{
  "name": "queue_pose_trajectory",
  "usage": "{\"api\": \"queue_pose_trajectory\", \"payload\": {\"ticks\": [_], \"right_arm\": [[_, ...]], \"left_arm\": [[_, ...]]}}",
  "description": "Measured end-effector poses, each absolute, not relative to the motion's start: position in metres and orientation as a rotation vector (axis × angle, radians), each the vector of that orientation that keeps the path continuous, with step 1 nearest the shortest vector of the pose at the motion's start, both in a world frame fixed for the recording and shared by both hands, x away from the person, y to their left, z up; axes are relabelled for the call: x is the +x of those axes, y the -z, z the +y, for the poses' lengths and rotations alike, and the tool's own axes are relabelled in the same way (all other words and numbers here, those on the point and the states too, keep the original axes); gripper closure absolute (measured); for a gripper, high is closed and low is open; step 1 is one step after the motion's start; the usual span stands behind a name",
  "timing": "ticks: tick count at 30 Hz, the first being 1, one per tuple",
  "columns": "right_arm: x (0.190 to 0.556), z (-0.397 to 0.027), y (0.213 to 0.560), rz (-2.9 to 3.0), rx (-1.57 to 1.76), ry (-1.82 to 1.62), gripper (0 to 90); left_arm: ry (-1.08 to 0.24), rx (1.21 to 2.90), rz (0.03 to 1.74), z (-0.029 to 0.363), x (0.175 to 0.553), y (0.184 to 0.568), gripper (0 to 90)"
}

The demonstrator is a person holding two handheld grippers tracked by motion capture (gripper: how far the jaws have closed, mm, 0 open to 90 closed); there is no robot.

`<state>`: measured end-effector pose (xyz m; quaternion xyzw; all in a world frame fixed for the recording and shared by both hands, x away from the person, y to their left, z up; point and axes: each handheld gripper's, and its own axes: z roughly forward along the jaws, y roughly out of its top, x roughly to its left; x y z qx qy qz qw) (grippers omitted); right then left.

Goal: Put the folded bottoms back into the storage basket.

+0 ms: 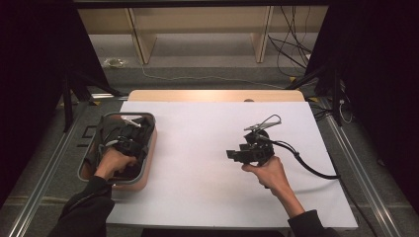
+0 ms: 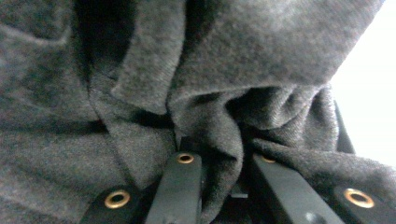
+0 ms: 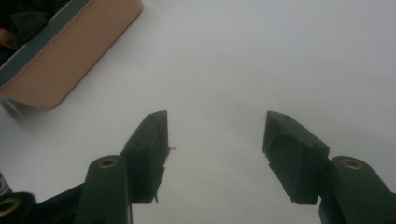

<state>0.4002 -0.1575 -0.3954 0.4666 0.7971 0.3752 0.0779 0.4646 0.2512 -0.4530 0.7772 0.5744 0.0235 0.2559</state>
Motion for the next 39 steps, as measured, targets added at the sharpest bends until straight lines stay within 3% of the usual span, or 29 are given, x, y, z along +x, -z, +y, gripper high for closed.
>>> {"api": "queue_pose_trajectory", "payload": {"ticks": [26,35,38,39], "right_arm": [[0.399,-0.163,0.392,2.373,1.401,-1.140,41.4],[0.399,-0.164,0.392,2.371,1.402,-1.144,41.4],[0.399,-0.164,0.392,2.371,1.402,-1.144,41.4],[0.399,-0.164,0.392,2.370,1.403,-1.144,41.4]], "left_arm": [[-0.189,2.020,1.442,0.255,0.430,0.375,48.3],[-0.140,2.076,1.465,0.224,0.436,0.394,36.5],[-0.180,2.116,1.479,0.215,0.438,0.403,37.2],[-0.205,2.127,1.483,0.215,0.438,0.404,41.4]]}}
